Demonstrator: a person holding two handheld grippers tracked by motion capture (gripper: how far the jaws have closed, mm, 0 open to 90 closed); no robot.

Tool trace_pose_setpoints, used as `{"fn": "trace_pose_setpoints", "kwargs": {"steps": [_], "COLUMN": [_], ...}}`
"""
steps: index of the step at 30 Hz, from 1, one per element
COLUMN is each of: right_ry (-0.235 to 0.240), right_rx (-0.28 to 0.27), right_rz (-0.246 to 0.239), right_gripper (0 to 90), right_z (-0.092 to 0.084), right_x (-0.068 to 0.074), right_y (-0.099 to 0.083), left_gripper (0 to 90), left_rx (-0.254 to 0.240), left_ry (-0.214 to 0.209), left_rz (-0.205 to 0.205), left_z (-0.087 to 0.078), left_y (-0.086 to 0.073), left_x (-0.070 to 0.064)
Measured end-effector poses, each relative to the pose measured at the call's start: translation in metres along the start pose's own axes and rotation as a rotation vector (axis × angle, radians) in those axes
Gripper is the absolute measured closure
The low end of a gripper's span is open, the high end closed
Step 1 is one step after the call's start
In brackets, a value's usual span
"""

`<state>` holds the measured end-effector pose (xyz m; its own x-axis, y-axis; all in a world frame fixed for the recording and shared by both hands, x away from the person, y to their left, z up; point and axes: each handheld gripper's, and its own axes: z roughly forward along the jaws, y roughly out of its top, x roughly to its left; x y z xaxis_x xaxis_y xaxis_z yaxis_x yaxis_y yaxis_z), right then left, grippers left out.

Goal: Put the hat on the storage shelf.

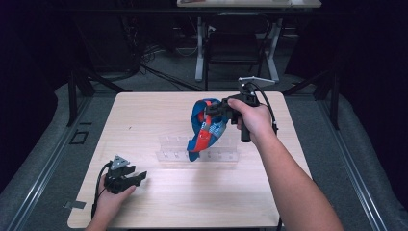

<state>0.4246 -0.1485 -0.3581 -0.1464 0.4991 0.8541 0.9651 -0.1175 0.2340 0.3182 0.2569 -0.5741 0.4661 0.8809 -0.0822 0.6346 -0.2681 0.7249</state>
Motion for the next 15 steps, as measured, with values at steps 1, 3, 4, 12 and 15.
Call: {"fn": "trace_pose_setpoints", "kwargs": {"steps": [1,3,4,12,15], "right_ry": [-0.001,-0.001,-0.006,-0.025,-0.021], "right_rx": [0.005,0.008,0.012,0.031,0.022], "right_rz": [0.002,0.001,0.003,0.004,0.01], "right_gripper": [77.4,77.4,77.4,77.3,77.3], "right_z": [0.0,0.002,0.003,0.01,0.01], "right_x": [0.0,-0.002,-0.003,-0.012,-0.012], "right_y": [0.0,-0.001,-0.001,-0.003,-0.003], "left_gripper": [43.1,43.1,43.2,43.2,43.1], "left_rx": [0.0,-0.001,0.002,0.006,0.002], "left_ry": [0.0,0.0,-0.001,-0.003,0.001], "left_rz": [0.0,-0.001,0.0,0.001,0.0], "left_z": [0.0,0.0,0.0,-0.001,0.0], "left_y": [0.0,0.0,0.0,0.0,0.0], "left_x": [0.0,0.0,0.0,0.001,0.0]}}
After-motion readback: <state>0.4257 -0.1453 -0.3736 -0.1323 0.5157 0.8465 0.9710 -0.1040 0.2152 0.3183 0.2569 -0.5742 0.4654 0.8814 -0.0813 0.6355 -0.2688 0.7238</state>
